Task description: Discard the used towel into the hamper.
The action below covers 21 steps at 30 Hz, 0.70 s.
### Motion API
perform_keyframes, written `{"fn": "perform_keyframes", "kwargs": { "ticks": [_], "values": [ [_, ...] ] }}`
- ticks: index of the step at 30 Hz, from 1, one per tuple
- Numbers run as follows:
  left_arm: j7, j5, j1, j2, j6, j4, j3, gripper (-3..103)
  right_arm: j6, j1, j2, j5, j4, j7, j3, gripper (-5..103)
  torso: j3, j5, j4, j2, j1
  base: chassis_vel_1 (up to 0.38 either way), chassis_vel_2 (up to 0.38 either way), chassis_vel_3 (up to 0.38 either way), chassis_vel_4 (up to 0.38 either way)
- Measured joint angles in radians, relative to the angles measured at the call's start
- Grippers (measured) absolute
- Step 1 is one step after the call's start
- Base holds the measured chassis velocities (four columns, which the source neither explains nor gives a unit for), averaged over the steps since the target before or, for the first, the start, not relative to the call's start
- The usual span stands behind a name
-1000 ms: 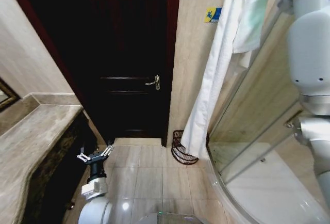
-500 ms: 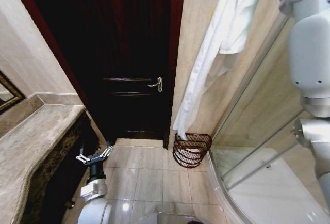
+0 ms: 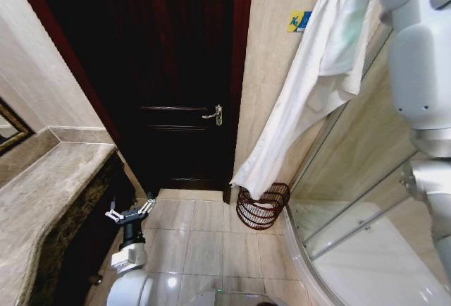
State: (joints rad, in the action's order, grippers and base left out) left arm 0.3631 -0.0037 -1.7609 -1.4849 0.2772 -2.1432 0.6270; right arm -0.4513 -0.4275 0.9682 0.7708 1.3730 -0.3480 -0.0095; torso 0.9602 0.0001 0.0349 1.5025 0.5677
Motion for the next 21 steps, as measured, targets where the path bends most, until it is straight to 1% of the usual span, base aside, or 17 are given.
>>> {"fn": "perform_keyframes", "kwargs": {
  "ticks": [8,17,21],
  "values": [
    [-0.001,0.0,0.004,0.007,-0.01,-0.001,0.002,100,0.004,0.016,-0.002,0.009,0.012,0.0,0.002,1,0.0,-0.0002,0.0001,0.0,0.0,0.0,0.0,0.0,0.0],
    [0.002,-0.001,0.004,0.004,-0.002,0.003,0.004,100,0.005,0.048,-0.029,0.02,0.034,0.001,0.01,1,0.0,0.0001,-0.0006,0.0,0.0,-0.024,-0.017,-0.012,-0.021],
    [0.005,-0.001,0.005,0.0,0.006,0.005,0.0,100,0.006,0.101,-0.042,0.027,0.066,-0.005,0.018,1,0.0,-0.0001,0.0003,0.0,0.0,0.0,0.0,0.0,0.0]
  ]
}}
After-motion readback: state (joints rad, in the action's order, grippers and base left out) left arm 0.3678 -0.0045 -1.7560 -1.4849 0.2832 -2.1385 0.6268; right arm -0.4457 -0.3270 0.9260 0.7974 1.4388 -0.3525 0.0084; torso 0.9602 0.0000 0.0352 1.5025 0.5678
